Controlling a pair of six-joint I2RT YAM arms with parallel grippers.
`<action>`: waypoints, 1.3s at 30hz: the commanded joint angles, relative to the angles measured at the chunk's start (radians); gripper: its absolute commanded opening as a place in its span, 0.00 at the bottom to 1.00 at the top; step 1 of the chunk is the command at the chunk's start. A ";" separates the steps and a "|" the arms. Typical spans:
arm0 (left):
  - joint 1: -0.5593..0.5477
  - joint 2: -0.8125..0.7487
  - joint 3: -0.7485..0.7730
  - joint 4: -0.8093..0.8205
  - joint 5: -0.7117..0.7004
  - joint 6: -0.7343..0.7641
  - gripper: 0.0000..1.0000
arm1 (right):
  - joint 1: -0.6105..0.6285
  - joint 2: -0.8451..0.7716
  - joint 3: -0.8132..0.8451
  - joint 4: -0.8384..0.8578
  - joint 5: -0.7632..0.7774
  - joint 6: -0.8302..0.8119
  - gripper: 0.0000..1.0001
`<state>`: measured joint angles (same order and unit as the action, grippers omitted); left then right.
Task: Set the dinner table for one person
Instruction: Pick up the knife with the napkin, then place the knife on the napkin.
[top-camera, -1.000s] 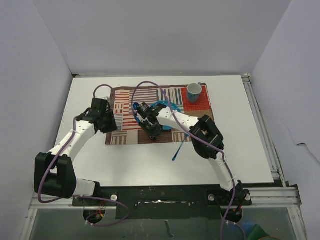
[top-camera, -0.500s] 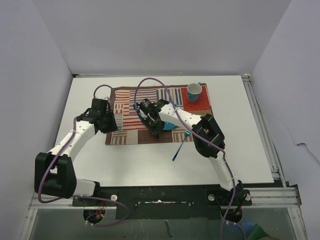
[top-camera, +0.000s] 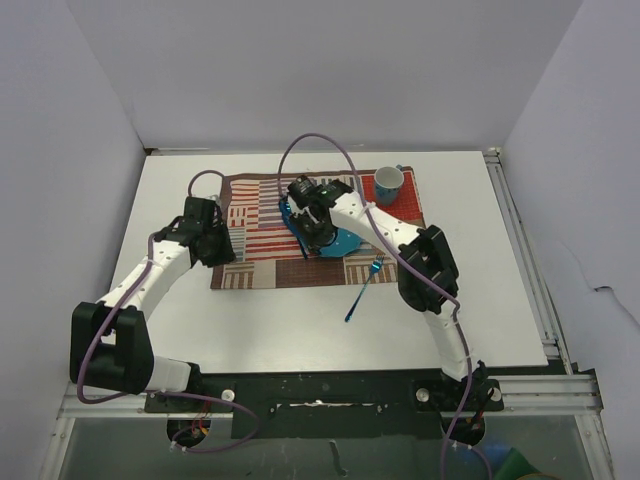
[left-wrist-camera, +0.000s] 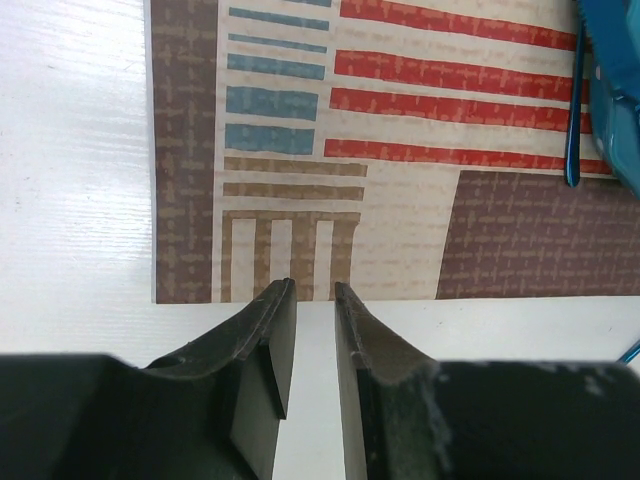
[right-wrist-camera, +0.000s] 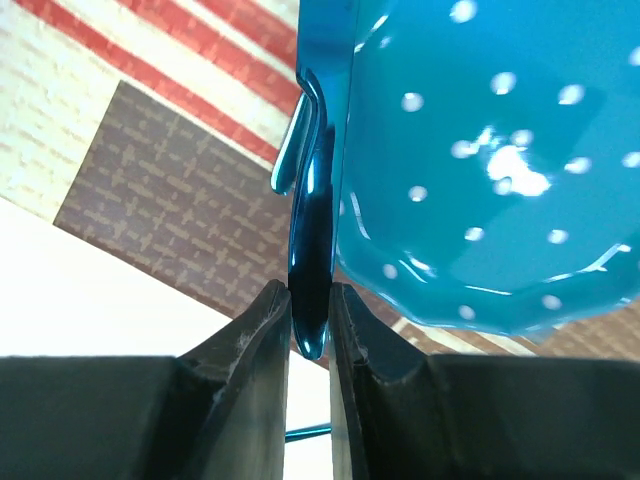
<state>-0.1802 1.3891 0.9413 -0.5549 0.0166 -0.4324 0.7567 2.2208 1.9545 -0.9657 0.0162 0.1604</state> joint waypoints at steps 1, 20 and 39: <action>0.014 0.000 0.010 0.049 0.020 0.016 0.22 | -0.030 -0.108 0.057 0.004 0.039 -0.012 0.00; 0.020 0.010 0.008 0.052 0.035 0.015 0.17 | -0.129 -0.229 -0.032 0.028 0.082 -0.010 0.00; 0.020 0.010 0.009 0.057 0.063 0.017 0.16 | -0.275 -0.545 -0.405 0.066 0.118 0.043 0.00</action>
<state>-0.1680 1.4017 0.9409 -0.5480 0.0544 -0.4324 0.4950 1.7737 1.5841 -0.9356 0.1127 0.1795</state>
